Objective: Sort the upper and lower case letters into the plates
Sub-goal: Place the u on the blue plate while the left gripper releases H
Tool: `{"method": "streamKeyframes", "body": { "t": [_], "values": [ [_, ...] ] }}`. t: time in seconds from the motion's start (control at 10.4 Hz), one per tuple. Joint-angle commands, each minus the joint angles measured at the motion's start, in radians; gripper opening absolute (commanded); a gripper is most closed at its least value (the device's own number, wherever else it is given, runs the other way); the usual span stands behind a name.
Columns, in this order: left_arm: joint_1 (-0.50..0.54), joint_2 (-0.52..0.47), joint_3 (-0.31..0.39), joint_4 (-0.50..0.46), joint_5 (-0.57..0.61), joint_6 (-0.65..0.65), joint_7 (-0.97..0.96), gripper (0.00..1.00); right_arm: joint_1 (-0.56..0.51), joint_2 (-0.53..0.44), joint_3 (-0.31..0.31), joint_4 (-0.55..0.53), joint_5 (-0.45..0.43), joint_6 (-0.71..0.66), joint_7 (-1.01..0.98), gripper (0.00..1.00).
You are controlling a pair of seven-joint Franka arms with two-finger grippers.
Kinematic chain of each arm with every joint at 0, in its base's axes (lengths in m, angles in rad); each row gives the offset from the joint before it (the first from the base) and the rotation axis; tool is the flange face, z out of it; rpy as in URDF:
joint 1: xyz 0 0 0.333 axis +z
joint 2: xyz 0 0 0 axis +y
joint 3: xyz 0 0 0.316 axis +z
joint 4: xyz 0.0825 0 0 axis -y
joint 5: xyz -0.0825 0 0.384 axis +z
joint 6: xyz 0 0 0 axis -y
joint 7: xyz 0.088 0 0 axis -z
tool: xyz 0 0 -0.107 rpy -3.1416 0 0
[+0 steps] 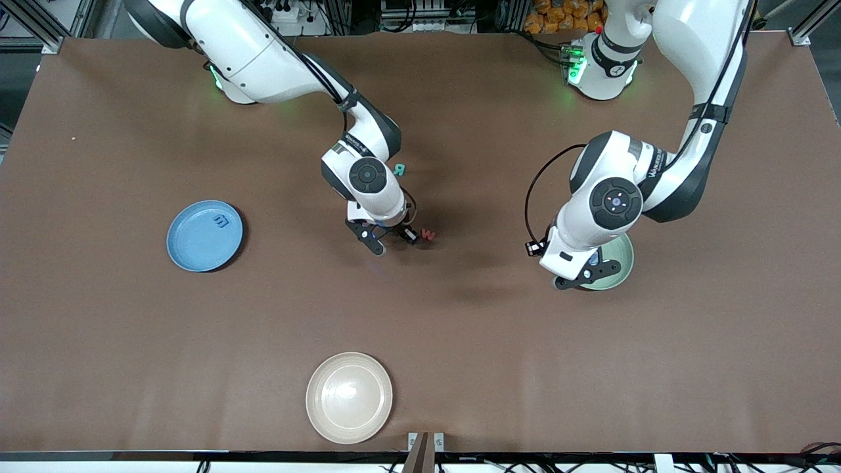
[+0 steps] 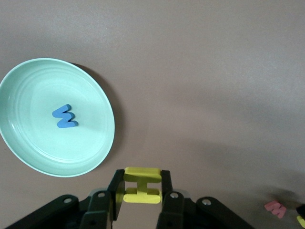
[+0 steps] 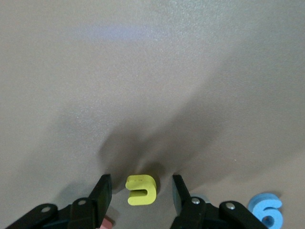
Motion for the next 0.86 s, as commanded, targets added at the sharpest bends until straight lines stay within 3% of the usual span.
{"method": "streamKeyframes", "body": {
  "t": [0.0,0.38,0.48,0.77],
  "values": [
    [0.192,-0.039,0.061,-0.221,0.132,0.025,0.289,0.00,0.016,0.026,-0.001,0.025,-0.016,-0.001,0.033,0.50],
    [0.194,-0.037,0.061,-0.219,0.132,0.025,0.291,0.00,0.014,0.026,-0.001,0.026,-0.016,-0.005,0.031,0.19],
    [0.194,-0.037,0.061,-0.219,0.132,0.025,0.289,0.00,0.016,0.026,-0.001,0.025,-0.017,-0.005,0.028,0.07],
    [0.194,-0.022,0.061,-0.219,0.124,0.025,0.289,0.00,0.005,0.015,0.002,0.042,-0.017,-0.017,0.013,0.00]
  ]
}}
